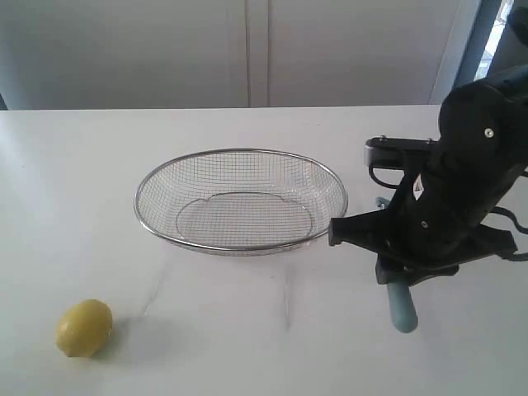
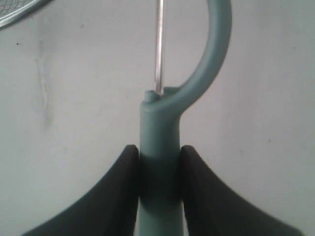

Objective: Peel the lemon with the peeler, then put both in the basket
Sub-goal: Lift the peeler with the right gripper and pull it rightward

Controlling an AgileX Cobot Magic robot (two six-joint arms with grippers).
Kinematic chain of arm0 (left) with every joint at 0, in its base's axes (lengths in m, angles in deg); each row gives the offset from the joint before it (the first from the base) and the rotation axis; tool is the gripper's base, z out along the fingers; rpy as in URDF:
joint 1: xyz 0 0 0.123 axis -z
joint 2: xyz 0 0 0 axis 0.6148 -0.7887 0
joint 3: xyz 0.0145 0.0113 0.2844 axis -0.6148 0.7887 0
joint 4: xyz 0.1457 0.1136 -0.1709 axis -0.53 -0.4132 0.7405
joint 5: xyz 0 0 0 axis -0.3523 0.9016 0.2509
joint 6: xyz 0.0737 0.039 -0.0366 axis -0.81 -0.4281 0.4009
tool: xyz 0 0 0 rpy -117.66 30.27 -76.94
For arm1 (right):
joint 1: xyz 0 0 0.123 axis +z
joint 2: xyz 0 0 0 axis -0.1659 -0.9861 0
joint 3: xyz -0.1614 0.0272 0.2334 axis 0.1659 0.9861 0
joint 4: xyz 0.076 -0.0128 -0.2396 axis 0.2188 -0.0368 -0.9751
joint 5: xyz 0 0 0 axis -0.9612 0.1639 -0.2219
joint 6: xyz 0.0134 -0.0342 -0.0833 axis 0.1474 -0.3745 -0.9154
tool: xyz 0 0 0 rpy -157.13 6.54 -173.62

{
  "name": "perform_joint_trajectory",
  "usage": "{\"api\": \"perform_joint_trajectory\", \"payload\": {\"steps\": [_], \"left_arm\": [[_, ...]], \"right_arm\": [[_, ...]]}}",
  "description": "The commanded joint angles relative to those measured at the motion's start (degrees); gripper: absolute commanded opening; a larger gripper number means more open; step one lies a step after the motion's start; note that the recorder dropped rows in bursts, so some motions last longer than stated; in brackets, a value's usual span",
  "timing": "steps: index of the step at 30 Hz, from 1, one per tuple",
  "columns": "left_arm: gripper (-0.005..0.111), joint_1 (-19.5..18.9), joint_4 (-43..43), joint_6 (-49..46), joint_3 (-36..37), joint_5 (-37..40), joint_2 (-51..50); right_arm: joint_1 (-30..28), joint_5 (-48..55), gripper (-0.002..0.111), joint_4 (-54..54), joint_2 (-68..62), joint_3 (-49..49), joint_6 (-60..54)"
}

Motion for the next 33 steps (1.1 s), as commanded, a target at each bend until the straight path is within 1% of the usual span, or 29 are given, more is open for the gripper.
{"api": "perform_joint_trajectory", "payload": {"steps": [1,3,27,30,33], "left_arm": [[0.000,-0.2,0.1,0.1,0.6,1.0,0.3],[0.000,-0.2,0.1,0.1,0.6,1.0,0.3],[0.000,-0.2,0.1,0.1,0.6,0.7,0.3],[0.000,-0.2,0.1,0.1,0.6,-2.3,0.3],[0.000,-0.2,0.1,0.1,0.6,-9.4,0.3]], "right_arm": [[-2.4,0.5,0.000,-0.9,0.6,0.1,-0.9],[-3.2,0.7,0.000,-1.2,0.6,0.1,-1.1],[-3.2,2.5,0.000,-1.6,0.6,0.1,-1.1],[-3.2,2.5,0.000,-1.6,0.6,0.1,-1.1],[-3.2,2.5,0.000,-1.6,0.6,0.1,-1.1]]}}
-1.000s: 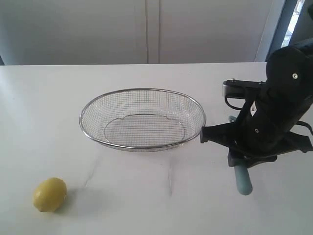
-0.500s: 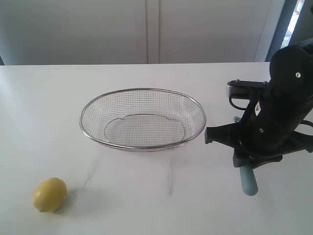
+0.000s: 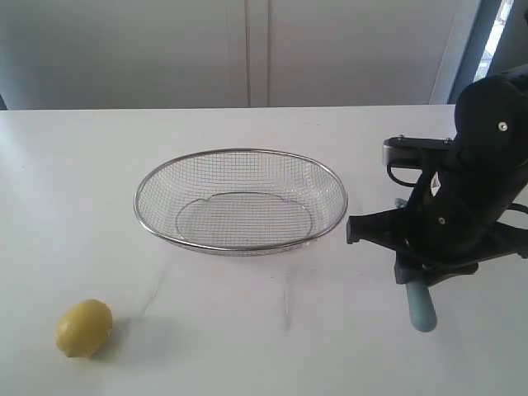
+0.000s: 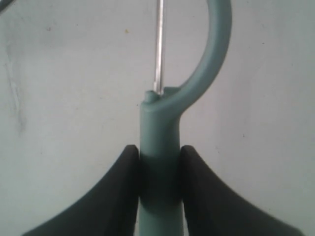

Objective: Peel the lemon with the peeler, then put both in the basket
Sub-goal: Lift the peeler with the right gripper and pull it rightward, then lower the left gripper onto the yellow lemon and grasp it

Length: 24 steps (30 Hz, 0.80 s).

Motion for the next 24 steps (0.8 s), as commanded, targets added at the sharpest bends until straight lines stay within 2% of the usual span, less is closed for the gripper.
{"api": "perform_joint_trajectory", "payload": {"steps": [1,7,11,14,24], "left_arm": [[0.000,-0.2,0.1,0.1,0.4,-11.2,0.3],[0.000,-0.2,0.1,0.1,0.4,-28.1,0.3],[0.000,-0.2,0.1,0.1,0.4,-33.8,0.3],[0.000,-0.2,0.1,0.5,0.4,-36.4,0.3],[0.000,-0.2,0.1,0.5,0.4,-37.2,0.3]], "right_arm": [[-0.5,0.6,0.000,-0.6,0.6,0.1,-0.6],[-0.5,-0.9,0.000,-0.6,0.6,0.1,-0.6],[-0.5,-1.4,0.000,-0.6,0.6,0.1,-0.6],[-0.5,-1.4,0.000,-0.6,0.6,0.1,-0.6],[-0.5,-1.2,0.000,-0.6,0.6,0.1,-0.6]]}}
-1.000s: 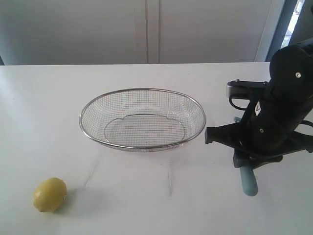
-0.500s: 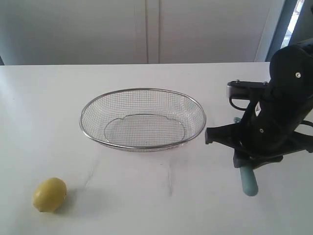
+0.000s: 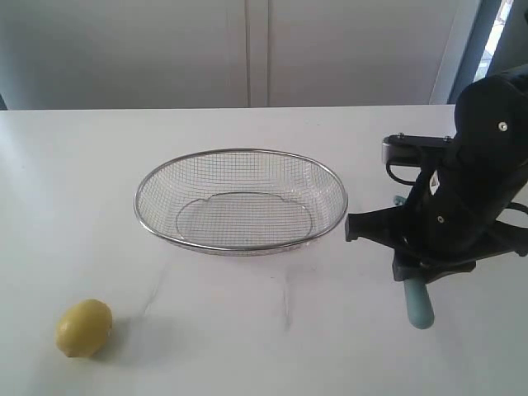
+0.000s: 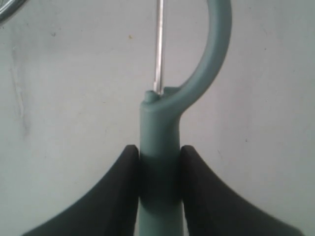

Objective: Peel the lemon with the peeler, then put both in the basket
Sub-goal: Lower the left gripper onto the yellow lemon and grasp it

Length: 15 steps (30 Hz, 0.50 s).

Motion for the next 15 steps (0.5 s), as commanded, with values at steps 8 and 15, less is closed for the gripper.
{"api": "perform_joint_trajectory", "payload": {"steps": [8,15], "left_arm": [[0.000,-0.2,7.0,0.1,-4.7,12.0,0.2],[0.000,-0.2,5.9,0.1,-26.1,41.2,-16.2]], "right_arm": [[-0.5,-0.4,0.000,-0.6,0.6,0.1,-0.6],[-0.5,-0.4,0.000,-0.3,0.6,0.1,-0.6]]}}
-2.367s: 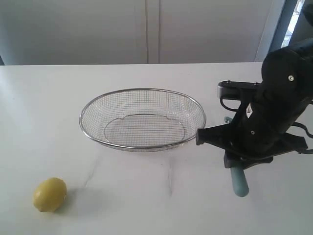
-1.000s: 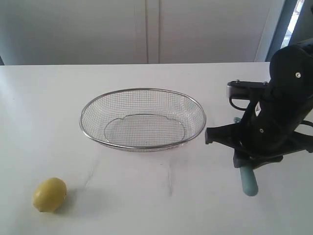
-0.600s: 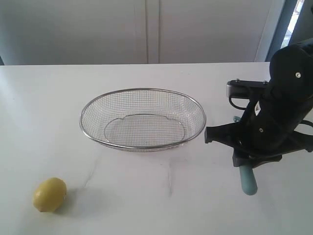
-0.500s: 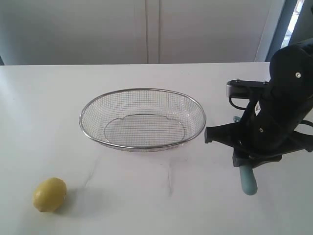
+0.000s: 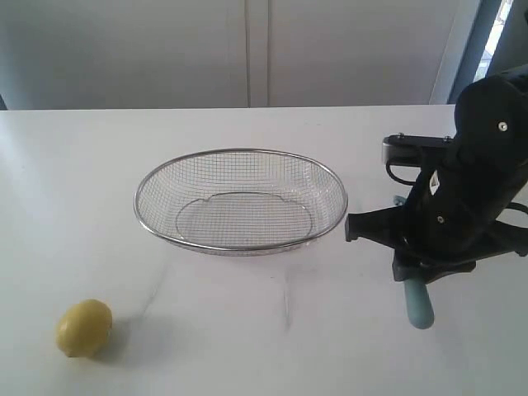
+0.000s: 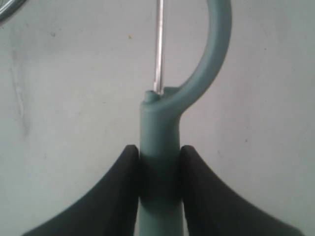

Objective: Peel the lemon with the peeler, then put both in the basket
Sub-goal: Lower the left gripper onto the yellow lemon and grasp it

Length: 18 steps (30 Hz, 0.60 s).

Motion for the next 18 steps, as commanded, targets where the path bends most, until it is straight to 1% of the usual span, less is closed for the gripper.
{"api": "perform_joint_trajectory", "payload": {"steps": [1,4,5,8,13,16,18], "left_arm": [[0.000,-0.2,-1.1,0.1,-9.7,12.7,-8.4],[0.000,-0.2,-2.7,0.1,-14.7,24.2,-15.5],[0.000,-0.2,-2.8,0.0,-15.5,26.4,-17.1],[0.000,-0.2,-2.9,-2.3,-18.0,31.4,-21.6],[0.000,-0.2,-1.5,-2.9,-22.1,38.5,-30.7],[0.000,-0.2,1.5,-6.2,-24.3,44.1,-36.7],[0.000,-0.2,4.5,-8.2,-24.6,45.0,-40.6]], "right_arm": [[-0.5,-0.4,0.000,-0.1,0.6,0.1,-0.6],[-0.5,-0.4,0.000,-0.1,0.6,0.1,-0.6],[-0.5,-0.4,0.000,-0.1,0.6,0.1,-0.6],[-0.5,-0.4,0.000,-0.1,0.6,0.1,-0.6],[-0.5,-0.4,0.000,-0.1,0.6,0.1,-0.6],[-0.5,-0.5,0.000,-0.1,0.6,0.1,-0.6],[-0.5,-0.9,0.000,-0.1,0.6,0.1,-0.6]]}}
